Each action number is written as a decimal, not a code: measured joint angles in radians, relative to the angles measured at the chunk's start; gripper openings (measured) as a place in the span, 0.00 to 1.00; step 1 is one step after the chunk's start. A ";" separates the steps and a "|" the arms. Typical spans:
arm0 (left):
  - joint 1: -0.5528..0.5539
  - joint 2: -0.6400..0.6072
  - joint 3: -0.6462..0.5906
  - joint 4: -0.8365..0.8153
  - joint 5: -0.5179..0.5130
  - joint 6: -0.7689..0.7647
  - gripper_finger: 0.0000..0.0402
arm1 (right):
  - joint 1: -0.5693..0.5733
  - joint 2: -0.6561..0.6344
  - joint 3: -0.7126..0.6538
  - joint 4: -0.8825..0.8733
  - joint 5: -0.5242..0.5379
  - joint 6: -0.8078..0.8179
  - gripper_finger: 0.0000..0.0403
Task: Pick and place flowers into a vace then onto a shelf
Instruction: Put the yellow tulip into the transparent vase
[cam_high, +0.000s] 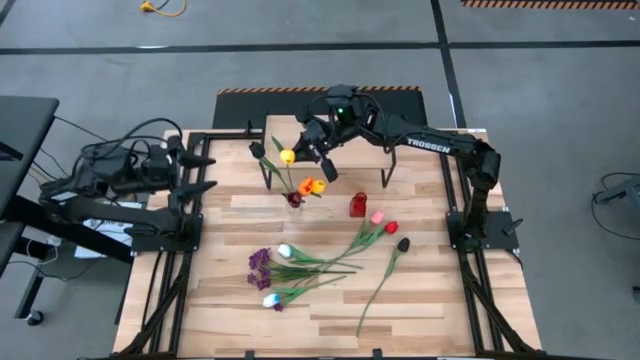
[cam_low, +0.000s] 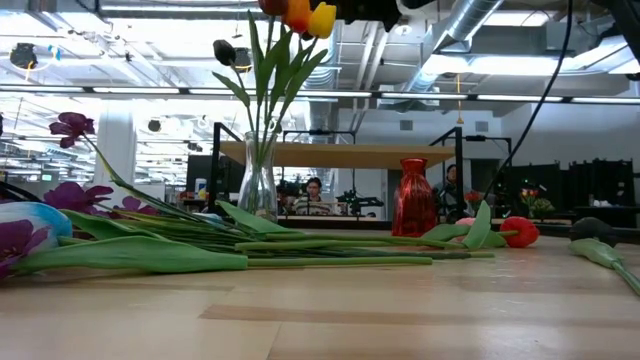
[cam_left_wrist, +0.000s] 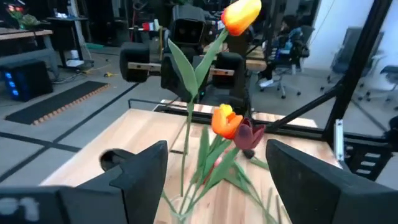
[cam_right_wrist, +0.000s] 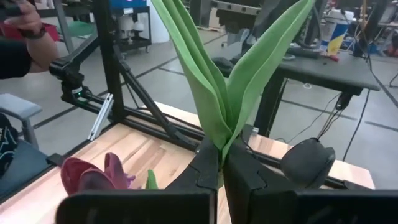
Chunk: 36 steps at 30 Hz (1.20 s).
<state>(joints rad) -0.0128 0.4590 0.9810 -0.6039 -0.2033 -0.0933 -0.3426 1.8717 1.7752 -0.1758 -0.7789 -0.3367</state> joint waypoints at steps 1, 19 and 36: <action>0.000 -0.012 -0.019 0.020 0.010 -0.006 0.65 | 0.001 0.000 0.000 -0.002 -0.001 0.000 0.00; 0.000 -0.068 -0.091 0.045 0.040 -0.035 0.65 | 0.000 0.000 -0.048 0.079 0.017 0.057 0.00; 0.000 -0.067 -0.091 0.040 0.039 -0.035 0.65 | 0.002 0.000 -0.048 0.045 0.021 0.058 0.05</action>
<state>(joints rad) -0.0128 0.3916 0.8898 -0.5636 -0.1642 -0.1280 -0.3408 1.8717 1.7271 -0.1307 -0.7578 -0.2783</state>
